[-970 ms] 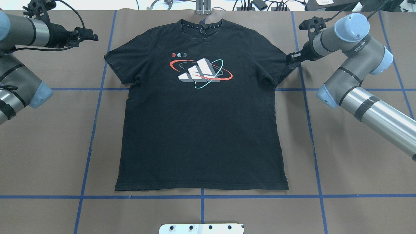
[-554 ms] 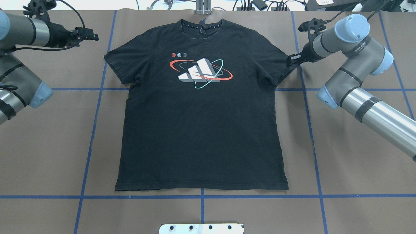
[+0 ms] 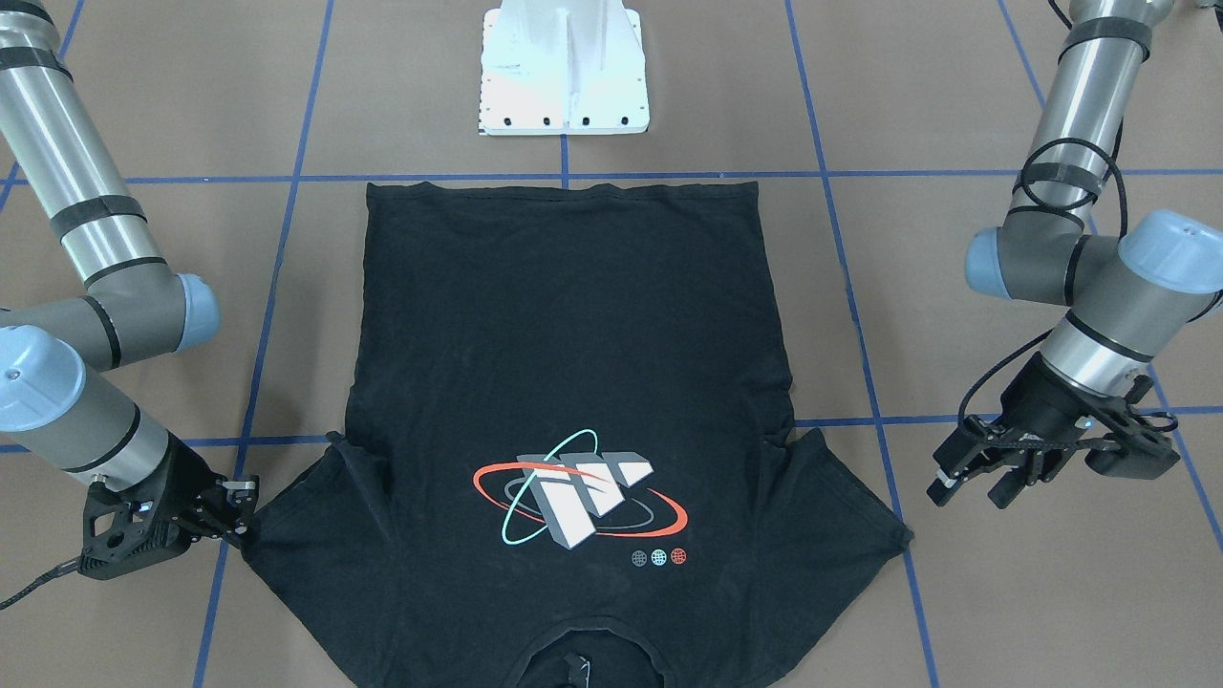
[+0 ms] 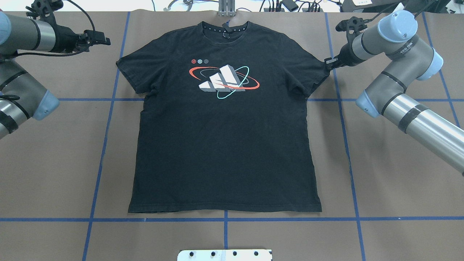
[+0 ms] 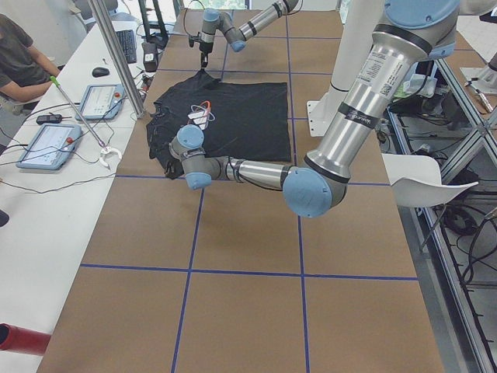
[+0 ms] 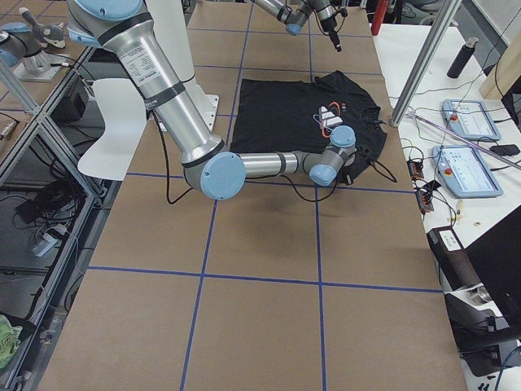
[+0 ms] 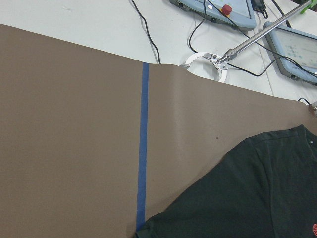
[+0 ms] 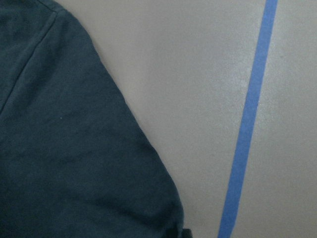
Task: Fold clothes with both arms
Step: 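Move the right gripper toward the shirt's sleeve farthest from the robot, then grasp the sleeve with the right gripper and fold it inward over the shirt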
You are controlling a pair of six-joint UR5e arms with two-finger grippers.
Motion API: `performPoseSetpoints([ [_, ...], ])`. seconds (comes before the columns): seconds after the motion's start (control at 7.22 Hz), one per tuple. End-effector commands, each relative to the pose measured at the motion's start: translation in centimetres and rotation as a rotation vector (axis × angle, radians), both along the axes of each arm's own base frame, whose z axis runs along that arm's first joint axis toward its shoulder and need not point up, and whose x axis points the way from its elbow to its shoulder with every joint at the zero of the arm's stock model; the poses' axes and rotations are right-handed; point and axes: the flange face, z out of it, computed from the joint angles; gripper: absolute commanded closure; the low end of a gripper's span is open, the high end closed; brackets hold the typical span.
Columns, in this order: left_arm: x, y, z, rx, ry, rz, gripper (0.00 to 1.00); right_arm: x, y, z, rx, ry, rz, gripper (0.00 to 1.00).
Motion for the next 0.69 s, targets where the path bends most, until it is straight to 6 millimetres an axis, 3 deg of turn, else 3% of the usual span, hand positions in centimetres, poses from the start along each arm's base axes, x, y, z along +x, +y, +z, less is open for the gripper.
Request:
performPoseSetpoints([
  [0.0, 0.0, 0.0, -0.1, 0.002, 0.0, 0.002, 0.01, 0.6, -1.5, -3.4, 0.008, -0.048, -0.013, 1.0],
  [0.28, 0.0, 0.0, 0.0, -0.001, -0.001, 0.002, 0.01, 0.1, -3.6, -9.2, -0.011, -0.077, -0.042, 1.0],
  [0.55, 0.0, 0.0, 0.1, -0.002, -0.002, 0.002, 0.01, -2.3, -4.7, -16.1, -0.031, -0.109, -0.035, 1.0],
])
